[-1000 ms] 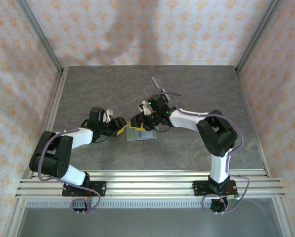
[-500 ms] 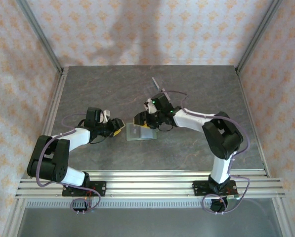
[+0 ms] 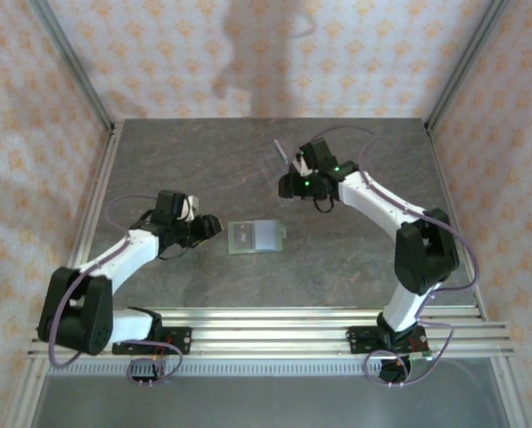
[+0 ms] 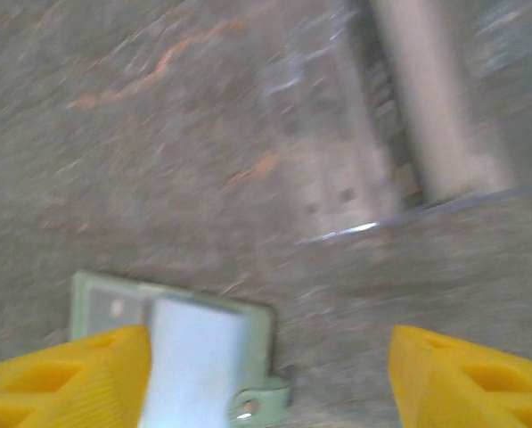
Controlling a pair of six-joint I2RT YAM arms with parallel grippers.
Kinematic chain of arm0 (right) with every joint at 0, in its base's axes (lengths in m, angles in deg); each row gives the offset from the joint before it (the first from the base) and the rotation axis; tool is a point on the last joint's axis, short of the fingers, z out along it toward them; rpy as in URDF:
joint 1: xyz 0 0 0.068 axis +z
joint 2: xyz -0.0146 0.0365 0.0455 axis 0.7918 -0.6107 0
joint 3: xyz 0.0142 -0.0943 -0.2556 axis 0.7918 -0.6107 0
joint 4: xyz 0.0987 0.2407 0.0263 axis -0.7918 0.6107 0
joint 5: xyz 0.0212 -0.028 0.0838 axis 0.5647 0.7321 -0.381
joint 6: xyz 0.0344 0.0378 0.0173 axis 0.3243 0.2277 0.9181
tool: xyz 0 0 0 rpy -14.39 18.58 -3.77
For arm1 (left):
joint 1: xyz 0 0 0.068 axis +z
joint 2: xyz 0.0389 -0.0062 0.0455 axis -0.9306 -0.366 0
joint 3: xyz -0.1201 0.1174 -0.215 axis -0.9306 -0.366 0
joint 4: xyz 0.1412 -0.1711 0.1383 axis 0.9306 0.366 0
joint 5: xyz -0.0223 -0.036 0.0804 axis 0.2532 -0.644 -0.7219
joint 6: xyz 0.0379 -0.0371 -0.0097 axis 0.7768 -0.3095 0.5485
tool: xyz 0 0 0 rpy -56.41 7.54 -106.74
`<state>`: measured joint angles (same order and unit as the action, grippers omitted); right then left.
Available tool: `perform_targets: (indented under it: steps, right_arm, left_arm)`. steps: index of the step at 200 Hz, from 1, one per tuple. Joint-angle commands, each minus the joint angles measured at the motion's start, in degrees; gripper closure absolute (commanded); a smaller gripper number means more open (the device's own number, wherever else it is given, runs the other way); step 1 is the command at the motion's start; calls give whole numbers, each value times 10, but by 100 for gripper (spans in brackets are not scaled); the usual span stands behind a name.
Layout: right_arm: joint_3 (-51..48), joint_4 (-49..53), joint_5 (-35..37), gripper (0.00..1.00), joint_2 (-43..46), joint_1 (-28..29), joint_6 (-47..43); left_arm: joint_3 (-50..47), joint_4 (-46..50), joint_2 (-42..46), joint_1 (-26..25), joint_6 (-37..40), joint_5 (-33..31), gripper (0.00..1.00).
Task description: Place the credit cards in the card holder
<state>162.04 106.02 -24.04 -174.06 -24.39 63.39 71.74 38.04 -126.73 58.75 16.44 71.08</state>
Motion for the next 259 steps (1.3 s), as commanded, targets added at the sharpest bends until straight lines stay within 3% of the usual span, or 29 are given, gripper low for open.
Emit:
perform_targets:
  steps: [1, 24, 44, 58, 99, 103, 126, 164, 212, 259]
  right_arm:
    - [40, 76, 108, 17, 6, -9, -69]
    - [102, 110, 120, 5, -36, -25, -104]
    - [162, 146, 78, 9, -84, -45, -118]
    - [191, 155, 88, 10, -112, -49, -135]
    - [269, 200, 106, 6, -191, -48, -184]
    - [275, 205, 103, 0, -196, -47, -189]
    - [288, 204, 103, 1, -211, -41, -203]
    - [310, 205, 234, 1, -234, -29, -217]
    - [297, 180, 295, 1, -242, -25, -230]
    - [301, 181, 302, 1, -236, -21, -210]
  left_arm:
    - [-1, 81, 52, -5, 44, -69, 47]
    - [-8, 101, 87, -5, 40, -91, 45]
    - [-9, 103, 96, -5, 41, -93, 45]
    - [-3, 121, 97, -5, 45, -98, 44]
    - [-9, 126, 108, -5, 50, -106, 44]
    - [-11, 127, 110, -5, 50, -106, 44]
    - [-31, 104, 123, -5, 45, -101, 44]
    - [-40, 94, 127, -5, 36, -103, 43]
    - [-45, 89, 131, -5, 33, -99, 43]
    - [-45, 87, 133, -5, 33, -100, 43]
